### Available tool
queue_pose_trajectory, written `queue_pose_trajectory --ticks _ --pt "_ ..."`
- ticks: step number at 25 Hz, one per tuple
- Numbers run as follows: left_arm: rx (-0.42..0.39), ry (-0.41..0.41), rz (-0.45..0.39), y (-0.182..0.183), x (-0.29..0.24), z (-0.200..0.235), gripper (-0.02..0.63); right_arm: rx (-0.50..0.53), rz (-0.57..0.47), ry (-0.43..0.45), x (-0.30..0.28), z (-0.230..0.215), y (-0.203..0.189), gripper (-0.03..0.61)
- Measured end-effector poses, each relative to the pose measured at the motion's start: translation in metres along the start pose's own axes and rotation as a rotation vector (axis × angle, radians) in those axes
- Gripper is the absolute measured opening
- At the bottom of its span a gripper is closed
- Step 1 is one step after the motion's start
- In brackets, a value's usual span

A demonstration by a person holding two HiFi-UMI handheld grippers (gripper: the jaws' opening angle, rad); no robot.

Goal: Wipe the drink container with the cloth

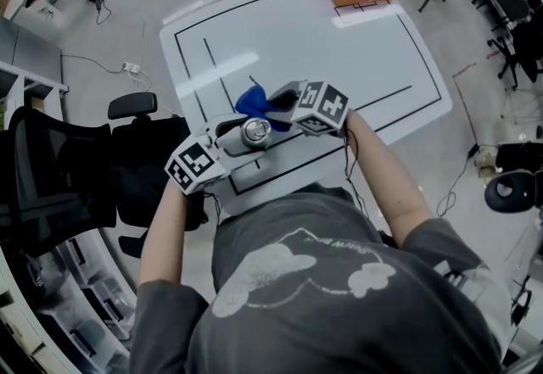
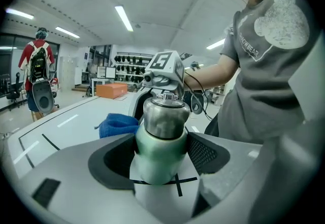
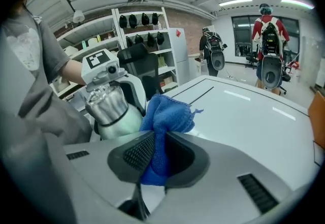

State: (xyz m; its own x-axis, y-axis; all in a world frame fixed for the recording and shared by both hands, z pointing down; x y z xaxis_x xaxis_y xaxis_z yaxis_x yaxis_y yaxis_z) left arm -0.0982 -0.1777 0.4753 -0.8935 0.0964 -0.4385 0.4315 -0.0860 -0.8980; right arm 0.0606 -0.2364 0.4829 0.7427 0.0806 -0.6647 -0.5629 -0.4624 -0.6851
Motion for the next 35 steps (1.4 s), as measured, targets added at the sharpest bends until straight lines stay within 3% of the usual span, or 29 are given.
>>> queue_pose_trajectory --ticks 9,14,20,29,35 --pt "-0.001 0.011 -0.009 -0.001 -0.001 -0.001 0.322 -0.032 0.064 -0.044 -0.019 -0.005 -0.018 0.061" --pt "0.1 0.104 -0.041 -0.007 0.003 -0.008 0.324 -0.03 0.051 -0.052 -0.018 -0.004 -0.02 0.061" --pt "0.215 0.3 -0.087 -0.012 0.005 -0.027 0.325 -0.038 0.023 -0.065 -0.012 -0.002 -0.023 0.064" --pt "0.444 0.701 -0.166 -0.021 0.007 -0.068 0.324 -0.083 -0.123 -0.102 0.014 -0.002 -0.022 0.067" --pt "0.529 0.956 -0.239 0.004 -0.003 -0.094 0.324 -0.065 -0.135 -0.086 0.027 0.001 -0.029 0.067"
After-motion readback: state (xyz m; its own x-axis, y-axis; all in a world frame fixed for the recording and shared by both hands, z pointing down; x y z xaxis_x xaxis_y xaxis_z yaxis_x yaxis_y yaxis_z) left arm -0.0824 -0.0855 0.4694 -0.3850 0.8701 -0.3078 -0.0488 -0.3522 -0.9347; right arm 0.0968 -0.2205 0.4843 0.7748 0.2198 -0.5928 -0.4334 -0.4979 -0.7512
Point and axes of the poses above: the fingertips, and each gripper's own axes: x backward along the fingers, z to its left, y out of its top, the point moved 9 cm from there along x, backward along the fingers, and after that the axes turned 6 degrees about -x, right-handed, at the moved point
